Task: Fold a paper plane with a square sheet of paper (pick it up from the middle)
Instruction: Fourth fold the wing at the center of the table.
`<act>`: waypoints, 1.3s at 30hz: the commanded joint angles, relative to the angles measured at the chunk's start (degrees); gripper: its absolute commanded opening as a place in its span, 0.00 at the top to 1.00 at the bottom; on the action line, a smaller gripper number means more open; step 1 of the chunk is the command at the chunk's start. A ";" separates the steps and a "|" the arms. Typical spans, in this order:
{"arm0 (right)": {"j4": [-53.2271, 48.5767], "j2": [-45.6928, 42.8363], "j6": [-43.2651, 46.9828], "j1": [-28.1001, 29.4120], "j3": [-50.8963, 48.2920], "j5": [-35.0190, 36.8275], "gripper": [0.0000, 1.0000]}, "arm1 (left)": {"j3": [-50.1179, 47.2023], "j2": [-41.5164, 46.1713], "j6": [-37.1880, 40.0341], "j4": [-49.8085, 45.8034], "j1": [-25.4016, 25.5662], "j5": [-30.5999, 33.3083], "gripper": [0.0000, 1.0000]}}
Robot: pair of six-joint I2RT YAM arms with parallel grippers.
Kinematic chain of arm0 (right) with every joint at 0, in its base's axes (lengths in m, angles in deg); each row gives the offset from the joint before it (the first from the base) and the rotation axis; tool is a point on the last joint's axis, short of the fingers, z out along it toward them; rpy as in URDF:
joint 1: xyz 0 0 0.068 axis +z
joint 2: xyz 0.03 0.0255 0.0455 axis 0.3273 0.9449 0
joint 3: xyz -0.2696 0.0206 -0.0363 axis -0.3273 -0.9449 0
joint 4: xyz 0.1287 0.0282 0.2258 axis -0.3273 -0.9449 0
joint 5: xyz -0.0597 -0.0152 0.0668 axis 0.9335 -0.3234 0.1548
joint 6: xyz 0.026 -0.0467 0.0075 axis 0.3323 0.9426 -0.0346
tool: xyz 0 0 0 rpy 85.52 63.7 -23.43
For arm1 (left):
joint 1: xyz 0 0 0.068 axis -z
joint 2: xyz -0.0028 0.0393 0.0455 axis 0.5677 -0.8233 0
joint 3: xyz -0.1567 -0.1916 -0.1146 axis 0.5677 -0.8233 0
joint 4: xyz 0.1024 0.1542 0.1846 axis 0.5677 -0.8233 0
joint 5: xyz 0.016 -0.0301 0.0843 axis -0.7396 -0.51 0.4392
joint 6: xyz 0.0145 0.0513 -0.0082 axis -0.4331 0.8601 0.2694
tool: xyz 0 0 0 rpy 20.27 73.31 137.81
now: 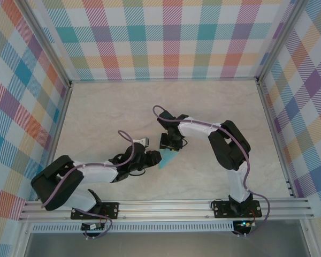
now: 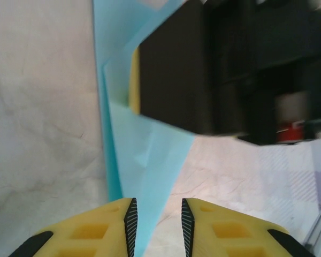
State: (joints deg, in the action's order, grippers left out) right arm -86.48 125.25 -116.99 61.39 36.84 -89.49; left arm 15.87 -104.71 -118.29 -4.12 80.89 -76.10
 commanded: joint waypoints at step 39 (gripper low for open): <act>-1.74 14.97 1.42 -0.80 -4.90 8.71 0.54 | 4.55 -8.19 0.18 0.01 1.24 -7.38 0.83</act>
State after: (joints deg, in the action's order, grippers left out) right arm -88.08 126.34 -116.38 61.39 38.24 -89.49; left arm 18.73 -112.41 -118.92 -0.60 81.44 -81.92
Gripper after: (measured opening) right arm 0.458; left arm 0.170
